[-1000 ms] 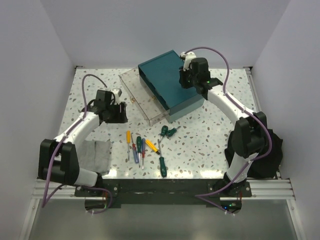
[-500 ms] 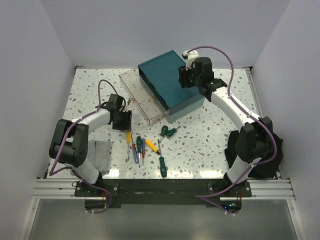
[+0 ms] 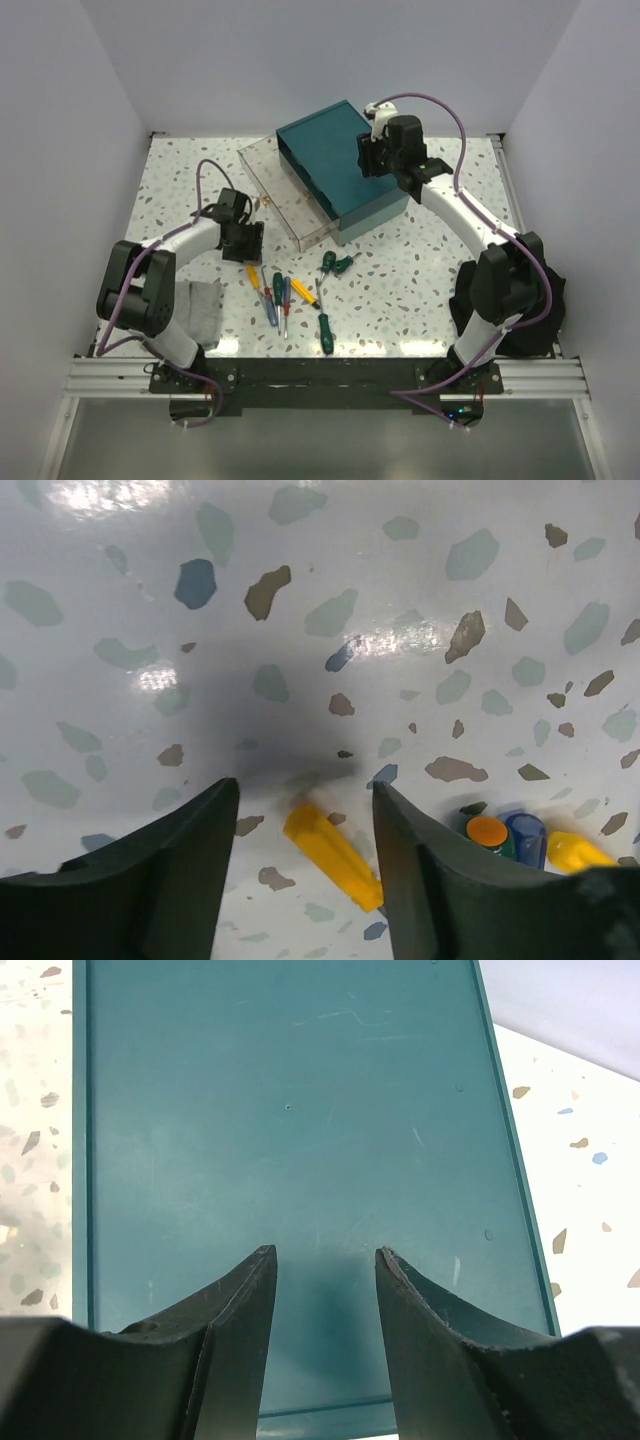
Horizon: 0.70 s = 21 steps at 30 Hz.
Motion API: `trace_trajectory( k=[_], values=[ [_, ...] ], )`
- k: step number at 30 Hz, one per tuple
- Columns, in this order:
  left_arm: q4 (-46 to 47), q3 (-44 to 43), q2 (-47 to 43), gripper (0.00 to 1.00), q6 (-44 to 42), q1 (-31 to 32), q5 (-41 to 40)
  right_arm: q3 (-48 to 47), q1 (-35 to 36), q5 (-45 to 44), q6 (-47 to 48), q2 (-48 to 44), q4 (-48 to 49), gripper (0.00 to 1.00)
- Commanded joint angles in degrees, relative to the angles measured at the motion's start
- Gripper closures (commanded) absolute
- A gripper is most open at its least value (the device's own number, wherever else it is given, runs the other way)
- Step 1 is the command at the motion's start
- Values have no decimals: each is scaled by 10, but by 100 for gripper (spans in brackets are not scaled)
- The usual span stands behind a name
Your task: Sort the tools into containers
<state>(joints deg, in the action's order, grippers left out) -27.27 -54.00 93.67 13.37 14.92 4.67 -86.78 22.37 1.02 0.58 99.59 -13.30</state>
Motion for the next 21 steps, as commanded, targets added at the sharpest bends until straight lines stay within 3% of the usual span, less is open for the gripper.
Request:
trace_trajectory(
  k=[1,15,21],
  values=[
    [-25,-27,-68,36,24,-14,-28,-26,-1,-8,-1,5,9,52],
    [-31,36,-53,42,41,-15,48,1,-1,-9,13,-19,-1,52],
    [-2,54,-26,56,35,-15,64,24,-2,-22,21,-34,7,52]
  ],
)
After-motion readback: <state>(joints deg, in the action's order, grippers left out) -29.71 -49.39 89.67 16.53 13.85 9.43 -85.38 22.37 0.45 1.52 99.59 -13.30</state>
